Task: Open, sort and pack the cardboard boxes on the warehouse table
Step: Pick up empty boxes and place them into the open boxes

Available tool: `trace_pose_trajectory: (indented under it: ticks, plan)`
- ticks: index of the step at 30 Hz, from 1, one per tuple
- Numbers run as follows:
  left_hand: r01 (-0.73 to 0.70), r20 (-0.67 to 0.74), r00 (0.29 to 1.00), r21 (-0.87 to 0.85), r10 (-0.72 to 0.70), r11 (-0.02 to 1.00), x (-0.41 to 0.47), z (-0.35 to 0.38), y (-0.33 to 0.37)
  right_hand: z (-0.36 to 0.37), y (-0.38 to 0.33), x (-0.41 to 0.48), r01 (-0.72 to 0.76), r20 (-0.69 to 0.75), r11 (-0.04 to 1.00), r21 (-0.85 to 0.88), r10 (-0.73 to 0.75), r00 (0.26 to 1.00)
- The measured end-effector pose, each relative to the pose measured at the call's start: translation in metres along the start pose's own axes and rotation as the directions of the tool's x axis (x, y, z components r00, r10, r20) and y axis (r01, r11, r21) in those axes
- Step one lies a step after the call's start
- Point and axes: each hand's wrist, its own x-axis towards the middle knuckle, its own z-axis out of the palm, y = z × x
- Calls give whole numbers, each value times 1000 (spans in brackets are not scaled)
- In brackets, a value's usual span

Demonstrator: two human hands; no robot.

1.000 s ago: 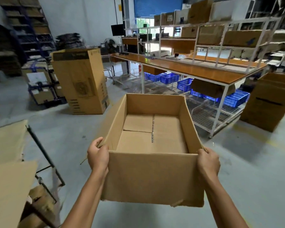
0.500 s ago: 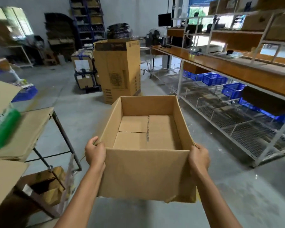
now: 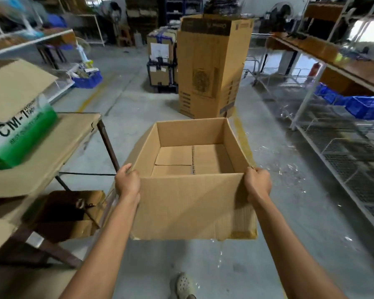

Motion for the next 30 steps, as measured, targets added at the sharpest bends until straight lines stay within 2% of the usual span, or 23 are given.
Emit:
trace_pose_trajectory:
  ticks: [5,14,17,22,28,30]
  plan:
    - [27,-64,998,-1,-27,1000,73,53,23,62,-62,75,51,50,998,-22,-50,997]
    - [76,-216,974,34,-67,997,172,136,54,169,-127,194,40,167,999,-1,-39,985]
    - [59,-262,963,-10,-60,998,208,173,62,208,-150,248,63,213,998,18,-65,975]
    - [49,-343,936,-89,-77,995,271,256,82,266,-202,352,71,294,996,54,-84,952]
    - [79,-441,892,-62,-99,995,335,329,116,324,-268,444,137,358,990,35,-141,923]
    - [105,-472,875,-34,-109,994,351,345,125,348,-281,462,132,390,991,-17,-115,914]
